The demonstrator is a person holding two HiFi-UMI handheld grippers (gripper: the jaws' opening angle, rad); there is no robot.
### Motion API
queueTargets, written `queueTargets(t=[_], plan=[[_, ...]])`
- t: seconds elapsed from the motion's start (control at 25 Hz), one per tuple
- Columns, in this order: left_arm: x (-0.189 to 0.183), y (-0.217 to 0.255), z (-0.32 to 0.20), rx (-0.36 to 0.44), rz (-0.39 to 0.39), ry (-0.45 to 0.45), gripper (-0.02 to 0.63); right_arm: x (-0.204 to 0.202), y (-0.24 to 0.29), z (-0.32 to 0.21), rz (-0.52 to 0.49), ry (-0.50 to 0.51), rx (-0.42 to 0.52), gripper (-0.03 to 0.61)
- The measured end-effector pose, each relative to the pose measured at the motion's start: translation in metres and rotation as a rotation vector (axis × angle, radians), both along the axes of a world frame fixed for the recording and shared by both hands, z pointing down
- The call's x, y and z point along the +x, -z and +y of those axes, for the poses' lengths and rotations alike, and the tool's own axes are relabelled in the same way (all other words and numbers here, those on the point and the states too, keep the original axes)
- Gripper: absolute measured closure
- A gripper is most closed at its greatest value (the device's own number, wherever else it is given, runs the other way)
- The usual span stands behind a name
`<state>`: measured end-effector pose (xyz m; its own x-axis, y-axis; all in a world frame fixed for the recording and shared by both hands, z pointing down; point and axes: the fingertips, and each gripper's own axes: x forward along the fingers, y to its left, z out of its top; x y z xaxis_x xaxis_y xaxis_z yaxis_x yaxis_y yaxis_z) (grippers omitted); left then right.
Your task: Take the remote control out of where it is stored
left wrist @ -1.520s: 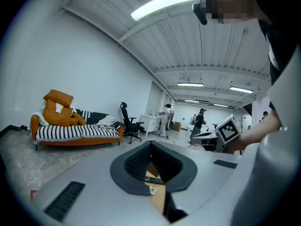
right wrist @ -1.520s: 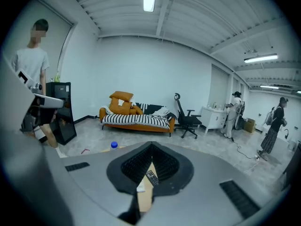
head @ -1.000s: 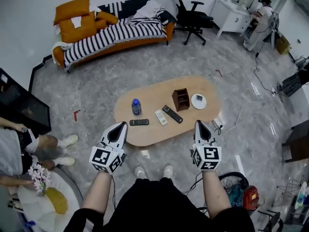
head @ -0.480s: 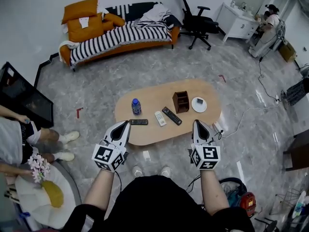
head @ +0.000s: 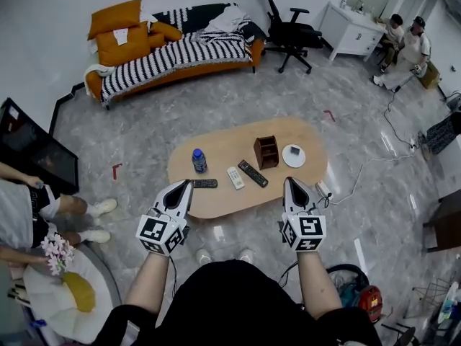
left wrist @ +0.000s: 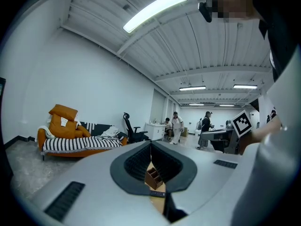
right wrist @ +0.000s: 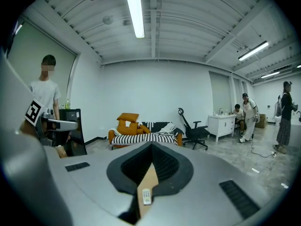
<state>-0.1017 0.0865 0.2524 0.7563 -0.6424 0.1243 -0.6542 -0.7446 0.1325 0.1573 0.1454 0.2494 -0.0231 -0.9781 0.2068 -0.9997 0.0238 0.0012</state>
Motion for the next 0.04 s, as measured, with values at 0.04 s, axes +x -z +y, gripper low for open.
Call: queueTargets(t=[0.04], plan=[[0.0008,0.0003,-0.0001,0.0,-0.002,-0.002,0.606,0.0003,-0.0003,0.0003,-0.002,-0.001,-0.002,0.572]])
